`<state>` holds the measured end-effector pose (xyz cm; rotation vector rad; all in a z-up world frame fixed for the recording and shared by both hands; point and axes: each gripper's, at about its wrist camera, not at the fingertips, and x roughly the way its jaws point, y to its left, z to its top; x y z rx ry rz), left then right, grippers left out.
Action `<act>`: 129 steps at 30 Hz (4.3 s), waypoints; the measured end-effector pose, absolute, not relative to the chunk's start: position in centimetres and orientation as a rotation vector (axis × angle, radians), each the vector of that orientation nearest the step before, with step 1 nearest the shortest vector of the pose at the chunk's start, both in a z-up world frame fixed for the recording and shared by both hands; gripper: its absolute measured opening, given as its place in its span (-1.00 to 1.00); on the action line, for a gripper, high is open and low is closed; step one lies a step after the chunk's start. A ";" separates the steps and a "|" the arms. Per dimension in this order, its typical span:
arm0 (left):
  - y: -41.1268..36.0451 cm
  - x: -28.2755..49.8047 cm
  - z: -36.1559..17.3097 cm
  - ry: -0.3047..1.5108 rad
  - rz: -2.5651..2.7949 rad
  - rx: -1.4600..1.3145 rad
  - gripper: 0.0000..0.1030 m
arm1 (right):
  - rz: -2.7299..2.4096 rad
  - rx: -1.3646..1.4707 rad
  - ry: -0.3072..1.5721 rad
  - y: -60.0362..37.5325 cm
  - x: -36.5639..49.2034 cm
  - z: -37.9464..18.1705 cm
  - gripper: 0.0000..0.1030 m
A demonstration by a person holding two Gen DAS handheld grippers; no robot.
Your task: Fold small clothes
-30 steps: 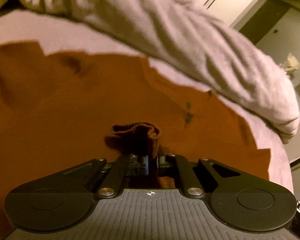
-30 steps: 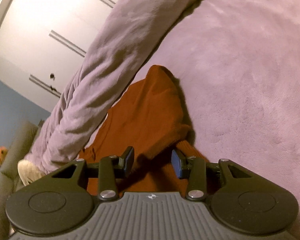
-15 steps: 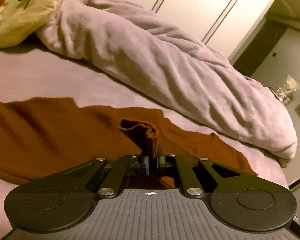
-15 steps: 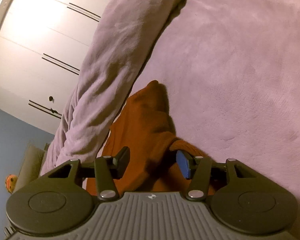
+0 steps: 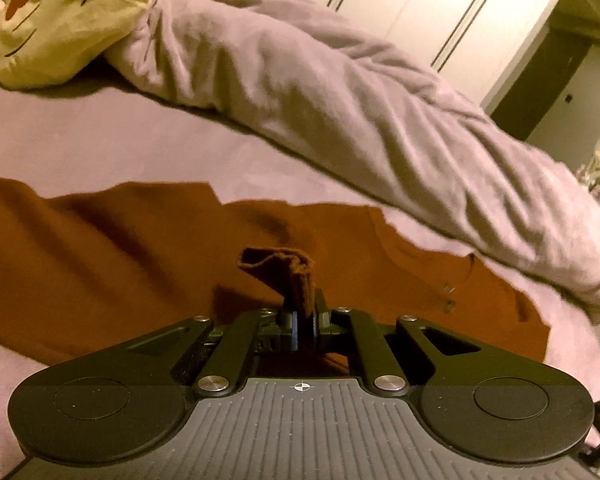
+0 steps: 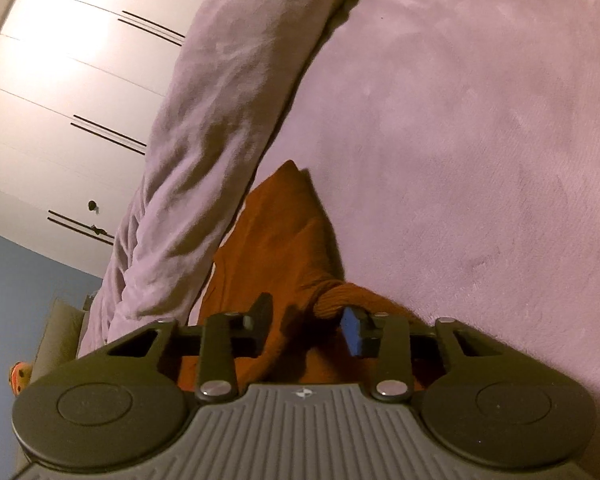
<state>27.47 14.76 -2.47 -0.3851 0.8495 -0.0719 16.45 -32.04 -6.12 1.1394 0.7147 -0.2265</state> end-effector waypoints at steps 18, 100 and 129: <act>13.6 28.3 -5.0 0.946 -0.046 -0.240 -0.82 | -0.289 0.817 0.742 -30.0 17.3 -5.5 -0.73; 15.4 19.8 -1.9 0.821 0.020 -0.452 0.69 | 0.111 0.518 0.870 -21.5 13.9 1.2 -0.13; 16.9 17.4 -3.2 0.910 0.222 -0.254 0.73 | 0.334 0.620 0.923 -12.3 28.1 -1.9 -0.94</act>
